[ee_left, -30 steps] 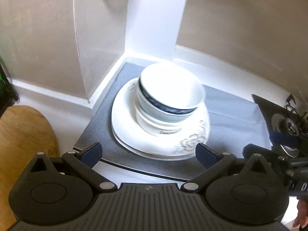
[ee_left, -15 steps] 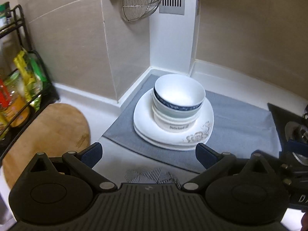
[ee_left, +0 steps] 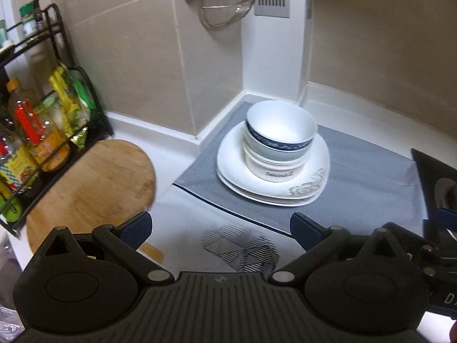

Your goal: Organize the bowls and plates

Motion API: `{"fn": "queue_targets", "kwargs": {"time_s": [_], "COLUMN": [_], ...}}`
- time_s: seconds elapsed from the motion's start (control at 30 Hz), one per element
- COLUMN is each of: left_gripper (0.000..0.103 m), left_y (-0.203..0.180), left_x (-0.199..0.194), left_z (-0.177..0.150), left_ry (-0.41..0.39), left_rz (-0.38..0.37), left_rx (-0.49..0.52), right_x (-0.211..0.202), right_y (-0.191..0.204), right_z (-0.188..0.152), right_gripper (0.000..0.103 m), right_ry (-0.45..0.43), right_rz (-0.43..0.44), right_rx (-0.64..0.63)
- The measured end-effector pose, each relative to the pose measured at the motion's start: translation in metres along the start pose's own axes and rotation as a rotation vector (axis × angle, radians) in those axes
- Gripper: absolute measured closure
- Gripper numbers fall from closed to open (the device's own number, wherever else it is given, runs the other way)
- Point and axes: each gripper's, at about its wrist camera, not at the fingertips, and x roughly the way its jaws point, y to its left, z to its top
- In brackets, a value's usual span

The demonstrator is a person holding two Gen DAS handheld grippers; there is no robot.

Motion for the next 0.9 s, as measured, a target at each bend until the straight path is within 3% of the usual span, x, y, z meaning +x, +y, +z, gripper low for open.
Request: {"fn": "queue_targets", "kwargs": {"time_s": [0.27,0.9], "left_gripper": [0.000,0.000], "left_y": [0.009,0.009], "left_x": [0.002,0.000], "left_z": [-0.002,0.003], "left_ry": [0.012,-0.006], "left_rz": [0.043,0.008], "left_rx": [0.001,0.037], "right_x": [0.002,0.007], "right_y": [0.010,0.014], "right_z": [0.000,0.002], "right_gripper": [0.001,0.001], "right_ry": [0.002,-0.007], "right_rz": [0.010,0.005], "right_rx": [-0.016,-0.007]}}
